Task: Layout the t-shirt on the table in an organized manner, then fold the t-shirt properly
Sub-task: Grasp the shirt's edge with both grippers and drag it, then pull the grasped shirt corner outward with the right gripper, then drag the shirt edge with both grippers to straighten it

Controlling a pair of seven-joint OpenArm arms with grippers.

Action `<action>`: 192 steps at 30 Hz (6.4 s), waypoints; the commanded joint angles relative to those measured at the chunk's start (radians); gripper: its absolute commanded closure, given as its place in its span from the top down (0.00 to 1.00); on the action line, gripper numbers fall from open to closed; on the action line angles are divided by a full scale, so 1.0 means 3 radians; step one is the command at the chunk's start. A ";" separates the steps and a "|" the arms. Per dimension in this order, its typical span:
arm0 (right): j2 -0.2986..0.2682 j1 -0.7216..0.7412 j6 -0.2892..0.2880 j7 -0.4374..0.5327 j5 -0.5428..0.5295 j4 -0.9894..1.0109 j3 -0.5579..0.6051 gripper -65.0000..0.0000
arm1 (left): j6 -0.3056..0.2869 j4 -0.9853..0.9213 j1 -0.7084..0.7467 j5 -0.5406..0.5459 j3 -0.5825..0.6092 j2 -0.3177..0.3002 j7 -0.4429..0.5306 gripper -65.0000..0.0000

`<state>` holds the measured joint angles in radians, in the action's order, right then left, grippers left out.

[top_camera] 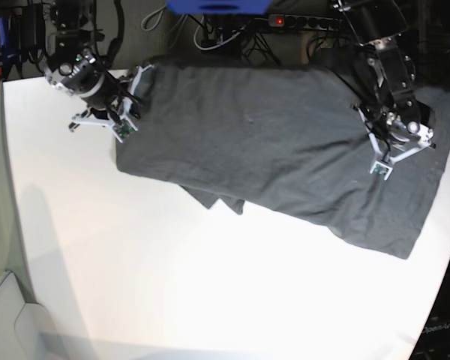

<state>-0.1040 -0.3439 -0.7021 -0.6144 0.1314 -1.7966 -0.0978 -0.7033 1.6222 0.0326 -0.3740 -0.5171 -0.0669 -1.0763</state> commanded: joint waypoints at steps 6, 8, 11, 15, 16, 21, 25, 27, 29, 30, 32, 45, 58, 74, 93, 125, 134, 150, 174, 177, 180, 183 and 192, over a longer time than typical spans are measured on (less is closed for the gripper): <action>-0.0014 0.0080 0.0013 0.0051 -0.0021 0.0125 -0.0009 0.05 | 0.0017 0.0400 -0.0081 -0.0004 0.0003 -0.0010 0.0026 0.00; -0.0024 0.0080 0.0013 0.0051 -0.0021 0.0125 -0.0009 0.05 | 0.0017 0.0385 -0.0152 -0.0004 -0.0018 -0.0010 0.0026 0.00; -0.0024 0.0080 0.0013 0.0051 -0.0016 0.0130 -0.0009 0.05 | 0.0017 0.0170 -0.0178 -0.0004 -0.0013 -0.0010 0.0051 0.00; -0.0029 0.0141 0.0013 0.0051 -0.0016 0.0063 -0.0019 0.05 | 0.0017 -0.0219 -0.0234 -0.0004 0.0003 -0.0010 0.0061 0.00; -0.0029 0.0172 0.0013 0.0051 -0.0016 0.0043 -0.0024 0.05 | 0.0017 -0.0290 -0.0254 -0.0004 0.0003 -0.0010 0.0061 0.00; -0.0111 0.0325 0.0013 0.0051 -0.0016 -0.0126 -0.0024 0.09 | 0.0017 -0.0408 -0.0260 -0.0004 -0.0018 -0.0015 0.0061 0.00; -0.0111 0.0683 0.0013 -0.0133 -0.0026 -0.0141 0.0001 0.25 | 0.0017 -0.0423 -0.0270 -0.0009 0.0003 -0.0020 0.0061 0.00; -0.0101 0.0955 0.0013 -0.0343 -0.0037 -0.0085 0.0119 0.33 | 0.0017 -0.0423 -0.0270 -0.0009 -0.0008 -0.0010 0.0061 0.00; -0.0101 0.1272 0.0013 -0.0568 -0.0037 0.0109 0.0359 0.37 | 0.0017 -0.0428 -0.0270 -0.0009 -0.0003 -0.0010 0.0061 0.00; -0.0101 0.1451 0.0013 -0.0691 -0.0026 0.0222 0.0477 0.38 | 0.0017 -0.0418 -0.0270 -0.0009 0.0003 -0.0010 0.0056 0.00; -0.0101 0.1732 0.0013 -0.0870 -0.0031 0.0462 0.0692 0.38 | 0.0017 -0.0428 -0.0270 -0.0009 -0.0003 -0.0010 0.0051 0.00; 0.0344 0.2545 0.0013 -0.0993 -0.0037 0.1746 0.1367 0.39 | 0.0017 -0.0403 -0.0265 -0.0009 -0.0023 -0.0004 0.0031 0.00; 0.0431 0.2627 0.0013 -0.0512 -0.0026 0.2416 0.1352 0.39 | 0.0017 -0.0403 -0.0260 -0.0009 -0.0023 -0.0004 0.0026 0.00; 0.0155 0.2755 0.0013 0.0040 -0.0016 0.2958 0.1347 0.20 | 0.0017 -0.0428 -0.0265 -0.0009 -0.0023 -0.0004 0.0056 0.00; -0.0162 0.3440 0.0379 0.0700 -0.0031 0.4017 0.1254 0.31 | 0.0017 -0.0403 -0.0254 -0.0009 -0.0023 -0.0004 0.0046 0.00; 0.0129 0.2566 0.0307 -0.0624 -0.0026 0.2032 0.0492 0.15 | 0.0017 -0.0403 -0.0275 -0.0009 -0.0023 -0.0004 0.0051 0.00; 0.0150 0.2458 0.0307 -0.0584 -0.0026 0.2135 0.0707 0.00 | 0.0017 -0.0398 -0.0280 -0.0009 -0.0023 -0.0004 0.0031 0.00; 0.0006 0.2832 0.0307 -0.0098 -0.0016 0.3020 0.0702 0.00 | 0.0017 0.0052 -0.0423 -0.0009 -0.0008 0.0001 0.0020 0.01; -0.0009 0.2924 0.0307 -0.0021 -0.0016 0.3040 0.0707 0.00 | 0.0017 0.0339 -0.0464 -0.0009 -0.0049 -0.0035 0.0020 0.64; -0.0035 0.2954 0.0312 0.0133 -0.0011 0.3296 0.0707 0.00 | 0.0017 0.0288 -0.0638 -0.0040 -0.0233 -0.0040 0.0061 0.64; -0.0075 0.3082 0.0312 0.0327 -0.0011 0.3664 0.0707 0.00 | 0.0017 0.0057 -0.0822 -0.0045 -0.0412 -0.0107 0.0061 0.64; -0.0173 0.3195 0.0312 0.0475 -0.0011 0.3945 0.0687 0.00 | 0.0017 -0.0255 -0.0971 -0.0040 -0.0427 -0.0245 0.0066 0.64; -0.0433 0.3425 0.0747 0.0828 -0.0011 0.3976 0.0692 0.00 | 0.0017 -0.0735 -0.1216 -0.0045 -0.0427 -0.0439 0.0276 0.64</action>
<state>-0.2359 0.6514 -0.4736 -0.3840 0.1425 -0.5888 0.1112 -0.7040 1.3849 -0.3134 -0.3840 -0.6437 -0.1848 -0.9977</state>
